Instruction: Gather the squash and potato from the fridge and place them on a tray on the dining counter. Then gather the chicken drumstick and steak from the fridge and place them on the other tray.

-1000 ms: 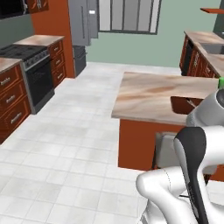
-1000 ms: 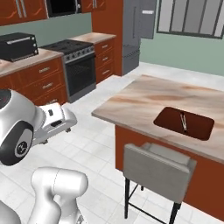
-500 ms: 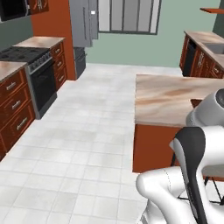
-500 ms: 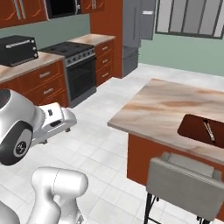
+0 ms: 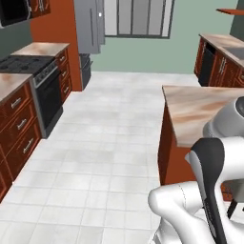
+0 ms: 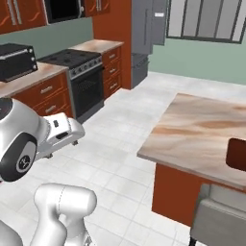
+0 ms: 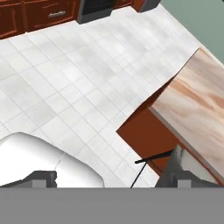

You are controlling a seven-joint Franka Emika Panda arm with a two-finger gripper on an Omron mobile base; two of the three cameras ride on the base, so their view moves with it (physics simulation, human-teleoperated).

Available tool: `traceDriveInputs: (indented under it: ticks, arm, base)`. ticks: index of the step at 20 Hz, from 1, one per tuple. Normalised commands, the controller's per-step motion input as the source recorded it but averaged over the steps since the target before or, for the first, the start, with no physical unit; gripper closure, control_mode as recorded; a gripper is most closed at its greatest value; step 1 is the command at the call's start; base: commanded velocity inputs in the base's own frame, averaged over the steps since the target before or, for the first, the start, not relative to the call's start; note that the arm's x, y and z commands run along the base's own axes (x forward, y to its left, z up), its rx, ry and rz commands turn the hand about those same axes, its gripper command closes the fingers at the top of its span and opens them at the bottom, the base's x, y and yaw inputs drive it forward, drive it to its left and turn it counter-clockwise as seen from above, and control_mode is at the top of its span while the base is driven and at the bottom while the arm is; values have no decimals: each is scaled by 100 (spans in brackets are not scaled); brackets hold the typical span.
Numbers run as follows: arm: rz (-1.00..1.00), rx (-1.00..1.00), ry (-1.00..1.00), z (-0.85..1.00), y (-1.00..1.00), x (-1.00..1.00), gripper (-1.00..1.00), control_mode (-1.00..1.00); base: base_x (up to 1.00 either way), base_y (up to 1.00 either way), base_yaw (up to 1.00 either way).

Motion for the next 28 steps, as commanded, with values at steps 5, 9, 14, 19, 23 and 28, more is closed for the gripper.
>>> traceDriveInputs:
  ticks: [5,9,14,19,23,28]
  arm:
    - [0,0,0,0,0,0,-100,100]
    - [0,0,0,0,0,0,-100,100]
    - [0,0,0,0,0,0,-100,100]
    - [0,0,0,0,0,0,-100,100]
    - [0,0,0,0,0,0,-100,100]
    - [0,0,0,0,0,0,-100,100]
  base:
    - [47,68,-23]
    - [42,67,-26]
    - [49,61,-26]
    - [73,55,-11]
    - [97,33,7]
    - [98,7,17]
